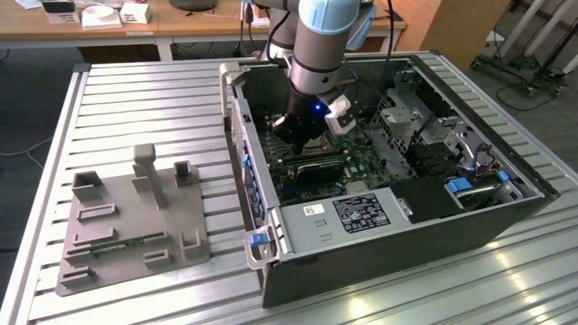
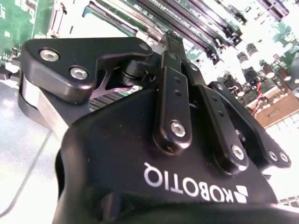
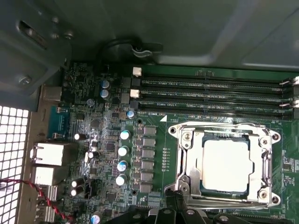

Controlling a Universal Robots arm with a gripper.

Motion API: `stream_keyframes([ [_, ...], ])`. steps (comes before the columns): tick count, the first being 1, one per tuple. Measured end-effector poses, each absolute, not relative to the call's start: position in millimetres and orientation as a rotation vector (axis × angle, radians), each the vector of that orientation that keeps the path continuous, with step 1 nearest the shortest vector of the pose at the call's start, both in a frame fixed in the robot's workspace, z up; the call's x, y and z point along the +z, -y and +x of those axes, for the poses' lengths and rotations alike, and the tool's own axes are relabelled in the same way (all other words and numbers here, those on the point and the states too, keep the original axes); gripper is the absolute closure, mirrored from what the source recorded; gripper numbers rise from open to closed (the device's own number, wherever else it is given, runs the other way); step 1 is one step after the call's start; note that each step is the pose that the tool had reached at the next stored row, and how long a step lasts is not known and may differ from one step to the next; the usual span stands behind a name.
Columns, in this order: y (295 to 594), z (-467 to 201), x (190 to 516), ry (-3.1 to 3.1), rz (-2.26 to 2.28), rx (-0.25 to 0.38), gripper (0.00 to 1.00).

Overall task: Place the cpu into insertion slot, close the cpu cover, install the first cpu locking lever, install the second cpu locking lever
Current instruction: 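Install the second cpu locking lever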

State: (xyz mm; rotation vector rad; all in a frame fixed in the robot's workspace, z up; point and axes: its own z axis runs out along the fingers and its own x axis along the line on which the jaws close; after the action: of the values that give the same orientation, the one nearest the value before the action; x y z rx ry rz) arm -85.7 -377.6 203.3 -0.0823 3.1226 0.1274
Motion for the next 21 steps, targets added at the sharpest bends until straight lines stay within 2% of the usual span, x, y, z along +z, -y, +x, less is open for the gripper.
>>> stream_keyframes([
  [10,377.6,-85.7,197.4,-3.119,-0.082,0.179,0.90],
  [21,379.7,-85.7,196.3,-3.120,-0.082,0.170,0.90],
])
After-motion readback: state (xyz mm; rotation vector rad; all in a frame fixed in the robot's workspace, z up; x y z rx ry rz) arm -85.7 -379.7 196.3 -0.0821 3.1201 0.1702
